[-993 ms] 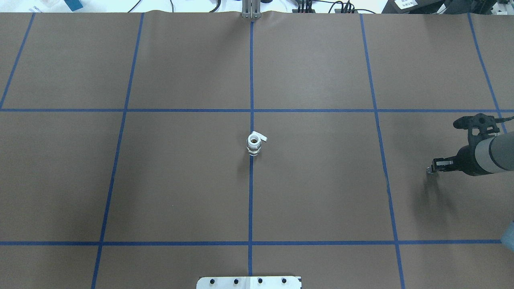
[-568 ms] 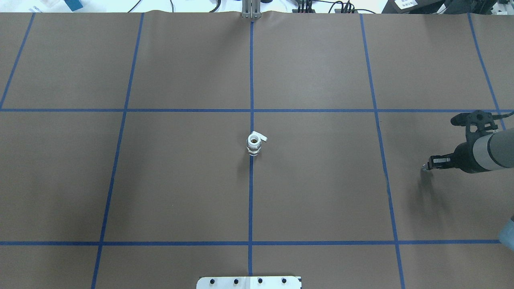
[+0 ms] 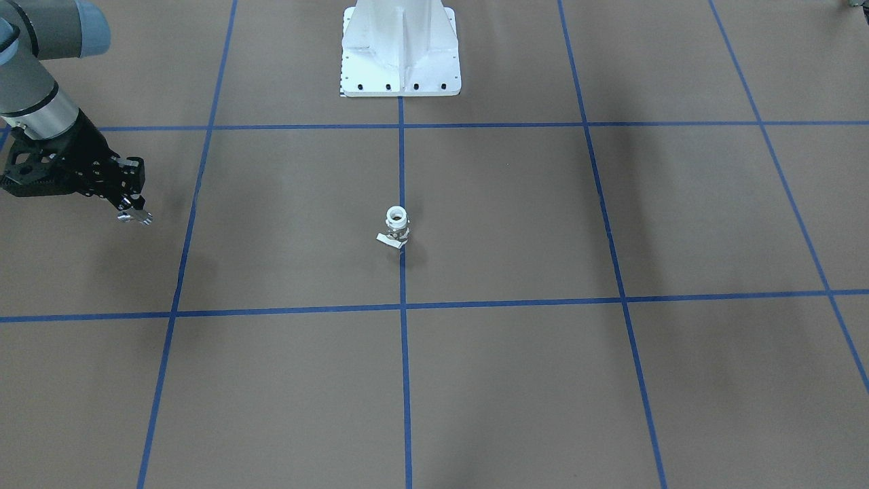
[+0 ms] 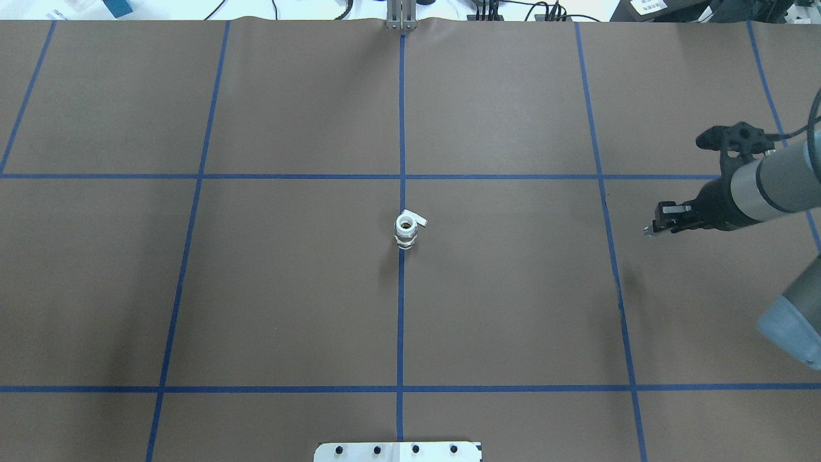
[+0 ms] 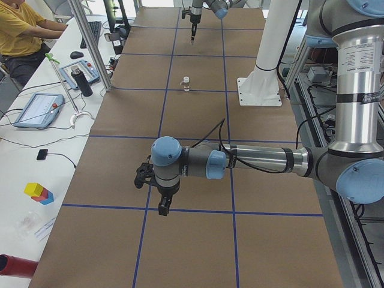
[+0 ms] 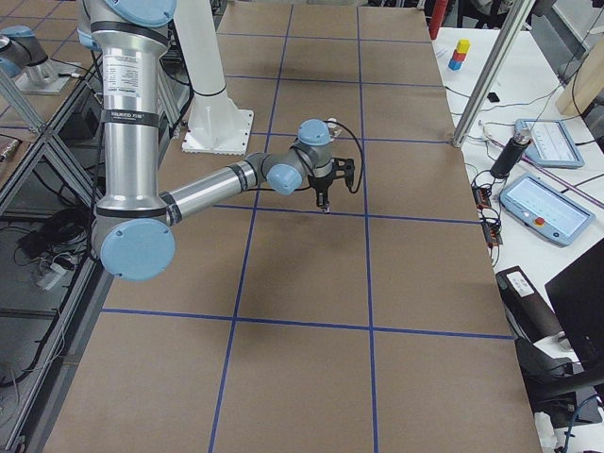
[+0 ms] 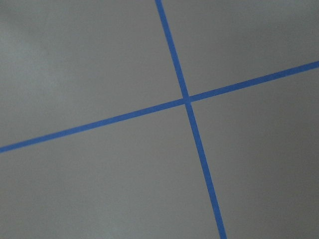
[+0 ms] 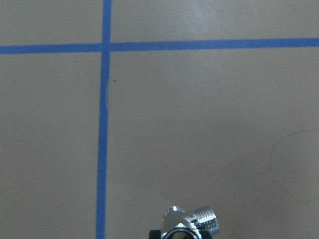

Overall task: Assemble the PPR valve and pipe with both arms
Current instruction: 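Carry the silver valve with the right gripper above the white fitting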

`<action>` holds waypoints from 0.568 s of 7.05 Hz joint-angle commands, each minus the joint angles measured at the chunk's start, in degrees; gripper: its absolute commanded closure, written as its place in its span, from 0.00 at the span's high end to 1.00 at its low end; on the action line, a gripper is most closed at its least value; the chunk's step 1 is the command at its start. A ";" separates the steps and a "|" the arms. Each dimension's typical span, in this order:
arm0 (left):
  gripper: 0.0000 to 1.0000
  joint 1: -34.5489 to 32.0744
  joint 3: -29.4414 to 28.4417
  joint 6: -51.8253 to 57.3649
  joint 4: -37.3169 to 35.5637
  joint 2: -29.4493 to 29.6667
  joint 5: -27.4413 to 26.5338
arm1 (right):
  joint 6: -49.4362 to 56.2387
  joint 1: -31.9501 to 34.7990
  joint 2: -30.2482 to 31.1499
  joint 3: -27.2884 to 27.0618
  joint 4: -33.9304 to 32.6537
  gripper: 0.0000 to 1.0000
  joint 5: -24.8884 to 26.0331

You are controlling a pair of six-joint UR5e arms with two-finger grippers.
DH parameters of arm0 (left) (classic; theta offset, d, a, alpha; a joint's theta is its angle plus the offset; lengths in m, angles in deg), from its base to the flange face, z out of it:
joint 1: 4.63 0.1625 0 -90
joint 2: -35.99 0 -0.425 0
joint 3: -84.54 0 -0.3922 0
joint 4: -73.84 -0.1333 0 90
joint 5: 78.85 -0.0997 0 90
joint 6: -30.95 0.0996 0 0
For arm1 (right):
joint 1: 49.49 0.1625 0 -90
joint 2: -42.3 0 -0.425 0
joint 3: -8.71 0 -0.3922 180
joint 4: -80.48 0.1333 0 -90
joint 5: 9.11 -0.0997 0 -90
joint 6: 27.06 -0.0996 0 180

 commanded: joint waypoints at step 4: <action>1.00 -0.07 4.30 -1.45 -1.08 -3.18 1.54 | -14.11 -6.06 -32.35 1.09 -31.09 0.00 0.95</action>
